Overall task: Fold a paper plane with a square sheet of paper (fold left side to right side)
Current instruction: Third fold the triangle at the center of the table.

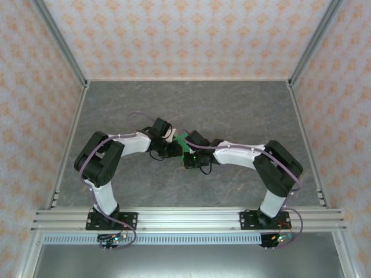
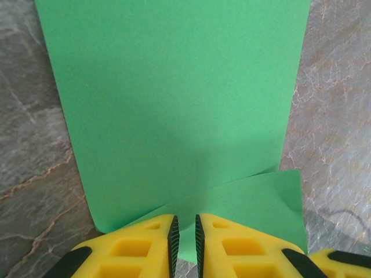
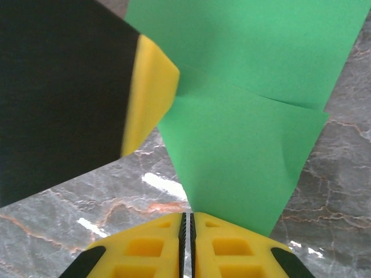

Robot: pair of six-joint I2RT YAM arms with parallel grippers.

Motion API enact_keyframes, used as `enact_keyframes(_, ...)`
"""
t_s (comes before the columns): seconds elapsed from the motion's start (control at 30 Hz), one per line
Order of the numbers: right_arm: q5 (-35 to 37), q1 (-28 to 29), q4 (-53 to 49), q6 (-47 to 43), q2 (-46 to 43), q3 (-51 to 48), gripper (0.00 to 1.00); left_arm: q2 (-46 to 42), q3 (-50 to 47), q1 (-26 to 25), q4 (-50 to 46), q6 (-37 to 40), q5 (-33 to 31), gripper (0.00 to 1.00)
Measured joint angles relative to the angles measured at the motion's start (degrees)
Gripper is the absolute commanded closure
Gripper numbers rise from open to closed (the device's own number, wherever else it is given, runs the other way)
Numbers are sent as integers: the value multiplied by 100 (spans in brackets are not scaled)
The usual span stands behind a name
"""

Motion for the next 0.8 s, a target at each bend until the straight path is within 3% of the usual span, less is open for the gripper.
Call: enact_keyframes(0.8, 7, 0, -138, -2, 122, 11, 85, 0, 0, 0, -11, 2, -4, 80)
